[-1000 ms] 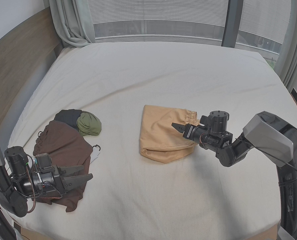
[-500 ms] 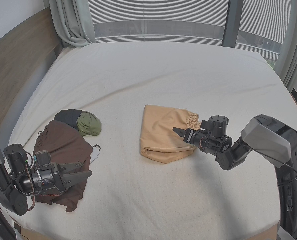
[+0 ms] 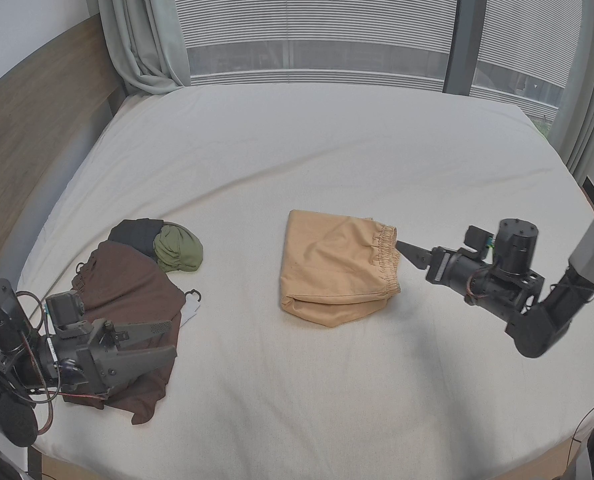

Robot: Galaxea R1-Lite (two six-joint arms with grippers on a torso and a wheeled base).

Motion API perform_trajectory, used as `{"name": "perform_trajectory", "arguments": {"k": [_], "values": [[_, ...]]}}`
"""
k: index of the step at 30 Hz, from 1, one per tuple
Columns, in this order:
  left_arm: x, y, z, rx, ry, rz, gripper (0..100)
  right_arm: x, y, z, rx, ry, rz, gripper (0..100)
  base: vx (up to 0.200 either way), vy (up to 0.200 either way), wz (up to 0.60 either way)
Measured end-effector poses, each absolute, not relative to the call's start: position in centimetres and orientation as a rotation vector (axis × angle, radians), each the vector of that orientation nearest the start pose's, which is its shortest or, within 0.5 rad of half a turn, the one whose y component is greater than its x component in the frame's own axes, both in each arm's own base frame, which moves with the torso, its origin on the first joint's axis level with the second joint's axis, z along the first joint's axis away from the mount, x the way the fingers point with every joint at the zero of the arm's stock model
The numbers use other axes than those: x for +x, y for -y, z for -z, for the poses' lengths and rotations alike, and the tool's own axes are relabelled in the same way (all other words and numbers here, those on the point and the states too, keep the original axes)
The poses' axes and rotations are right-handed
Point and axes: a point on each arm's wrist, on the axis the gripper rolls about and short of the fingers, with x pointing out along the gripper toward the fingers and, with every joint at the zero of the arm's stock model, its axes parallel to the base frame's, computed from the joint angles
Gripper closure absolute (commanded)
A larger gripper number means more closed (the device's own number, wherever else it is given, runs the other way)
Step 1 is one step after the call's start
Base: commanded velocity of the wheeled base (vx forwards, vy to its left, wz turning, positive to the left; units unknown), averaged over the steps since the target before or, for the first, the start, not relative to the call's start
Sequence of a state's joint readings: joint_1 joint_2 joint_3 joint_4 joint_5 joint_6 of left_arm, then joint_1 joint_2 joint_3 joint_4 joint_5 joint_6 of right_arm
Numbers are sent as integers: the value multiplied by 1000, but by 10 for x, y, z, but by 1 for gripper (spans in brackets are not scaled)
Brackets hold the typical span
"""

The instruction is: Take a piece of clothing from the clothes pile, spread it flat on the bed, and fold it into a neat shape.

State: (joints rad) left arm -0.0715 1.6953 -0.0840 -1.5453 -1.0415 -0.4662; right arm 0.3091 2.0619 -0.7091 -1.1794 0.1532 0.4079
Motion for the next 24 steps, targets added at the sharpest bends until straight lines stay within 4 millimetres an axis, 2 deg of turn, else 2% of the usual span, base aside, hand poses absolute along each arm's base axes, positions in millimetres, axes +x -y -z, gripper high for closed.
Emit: {"name": "perform_trajectory", "arguments": {"k": [9, 14, 24], "values": [[147, 35, -141, -471, -315, 1190, 0, 255, -55, -101, 313, -206, -374, 0, 0, 0, 0], [113, 33, -150, -486, -339, 1234, 0, 215, -31, -116, 291, -151, -343, 0, 0, 0, 0], [61, 28, -156, -474, -311, 1287, 0, 139, -11, -148, 264, -72, -313, 0, 0, 0, 0]]}}
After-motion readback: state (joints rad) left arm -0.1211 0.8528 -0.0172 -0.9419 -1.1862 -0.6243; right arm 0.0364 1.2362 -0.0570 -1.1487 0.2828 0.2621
